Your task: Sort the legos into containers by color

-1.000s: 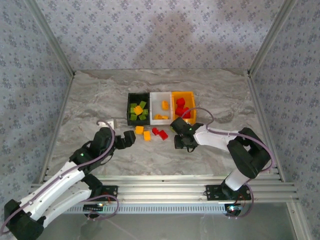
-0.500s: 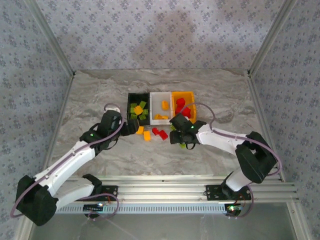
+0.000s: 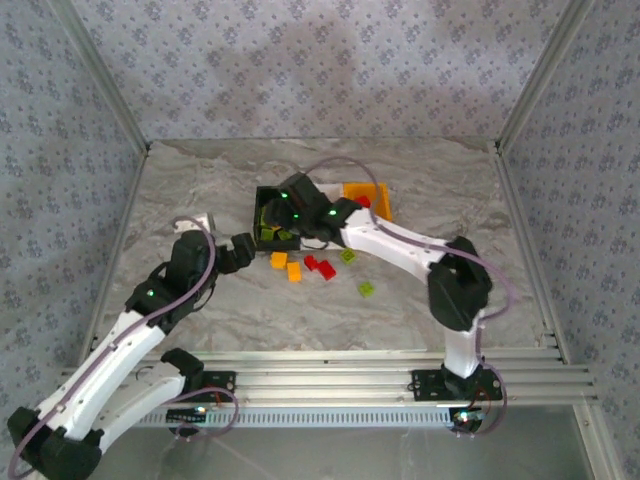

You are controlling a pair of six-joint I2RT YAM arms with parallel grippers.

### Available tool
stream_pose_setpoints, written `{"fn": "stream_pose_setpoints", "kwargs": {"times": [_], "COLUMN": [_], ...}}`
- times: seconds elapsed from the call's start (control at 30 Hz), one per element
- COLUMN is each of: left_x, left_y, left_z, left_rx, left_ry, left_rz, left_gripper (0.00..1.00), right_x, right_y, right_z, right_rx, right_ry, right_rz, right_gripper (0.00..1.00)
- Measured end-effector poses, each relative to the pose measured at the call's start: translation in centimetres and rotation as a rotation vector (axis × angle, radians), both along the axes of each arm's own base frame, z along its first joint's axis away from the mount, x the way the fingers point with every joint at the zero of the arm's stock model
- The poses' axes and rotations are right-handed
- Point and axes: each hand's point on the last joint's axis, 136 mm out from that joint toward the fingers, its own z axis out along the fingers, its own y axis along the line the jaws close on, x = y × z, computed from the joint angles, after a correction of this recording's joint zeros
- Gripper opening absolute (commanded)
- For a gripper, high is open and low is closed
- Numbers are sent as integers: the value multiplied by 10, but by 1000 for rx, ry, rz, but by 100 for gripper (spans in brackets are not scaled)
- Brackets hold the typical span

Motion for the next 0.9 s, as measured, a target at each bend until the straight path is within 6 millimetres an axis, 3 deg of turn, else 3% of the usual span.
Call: {"fn": "stream_pose_setpoints", "kwargs": {"times": [0.1,0.27,0.6,0.9], "left_x": [-4,-8,-15,-16], "left_y": [6,9,12,11], "left_z": [3,3,6,7], "left_rx": [6,10,-23,-26], "left_ry": [-8,-6,-31,-32], "left_rz": [16,19,13,10], "left_gripper": [100,100,100,100], "right_x": [10,16,33,34], "right_y": [17,21,31,25], "right_z": [-27,-61,-61,-88], "right_rx": [30,39,85,27], "right_ry": [89,195,224,275], "right_rz": [-63,-188,-336,-394], "right_gripper": [67,67,68,75]}}
